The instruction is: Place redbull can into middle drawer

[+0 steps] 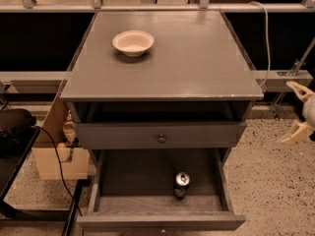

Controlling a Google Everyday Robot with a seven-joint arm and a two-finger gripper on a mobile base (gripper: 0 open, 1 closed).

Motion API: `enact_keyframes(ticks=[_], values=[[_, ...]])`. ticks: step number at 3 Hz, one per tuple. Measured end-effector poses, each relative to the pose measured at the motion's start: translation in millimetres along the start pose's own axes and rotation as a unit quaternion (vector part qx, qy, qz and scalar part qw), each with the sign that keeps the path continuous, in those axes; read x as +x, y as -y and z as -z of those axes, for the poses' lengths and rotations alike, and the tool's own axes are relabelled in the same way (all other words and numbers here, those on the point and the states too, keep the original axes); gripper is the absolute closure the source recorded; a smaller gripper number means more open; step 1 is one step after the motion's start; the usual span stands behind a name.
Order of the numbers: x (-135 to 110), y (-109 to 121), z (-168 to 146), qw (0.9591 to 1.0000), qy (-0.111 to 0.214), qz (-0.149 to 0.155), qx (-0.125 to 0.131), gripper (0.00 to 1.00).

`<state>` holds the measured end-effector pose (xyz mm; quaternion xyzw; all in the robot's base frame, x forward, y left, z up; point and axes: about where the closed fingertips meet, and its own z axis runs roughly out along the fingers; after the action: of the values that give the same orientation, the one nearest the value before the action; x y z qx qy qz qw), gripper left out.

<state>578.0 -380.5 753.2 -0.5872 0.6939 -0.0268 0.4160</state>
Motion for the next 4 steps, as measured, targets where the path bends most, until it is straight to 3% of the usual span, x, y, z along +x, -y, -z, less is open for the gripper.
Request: enact_keyframes(ticks=[1,2,3,4], values=[[14,39,19,0.9986,-0.034,0.018,0.035,0.00],[17,88,36,0.9940,-0.047,0.050,0.085,0.00],[9,138,48,0.9854,-0.026,0.081,0.147,0.00],[-14,183,53,0.9736,0.024,0.095,0.206,0.00]])
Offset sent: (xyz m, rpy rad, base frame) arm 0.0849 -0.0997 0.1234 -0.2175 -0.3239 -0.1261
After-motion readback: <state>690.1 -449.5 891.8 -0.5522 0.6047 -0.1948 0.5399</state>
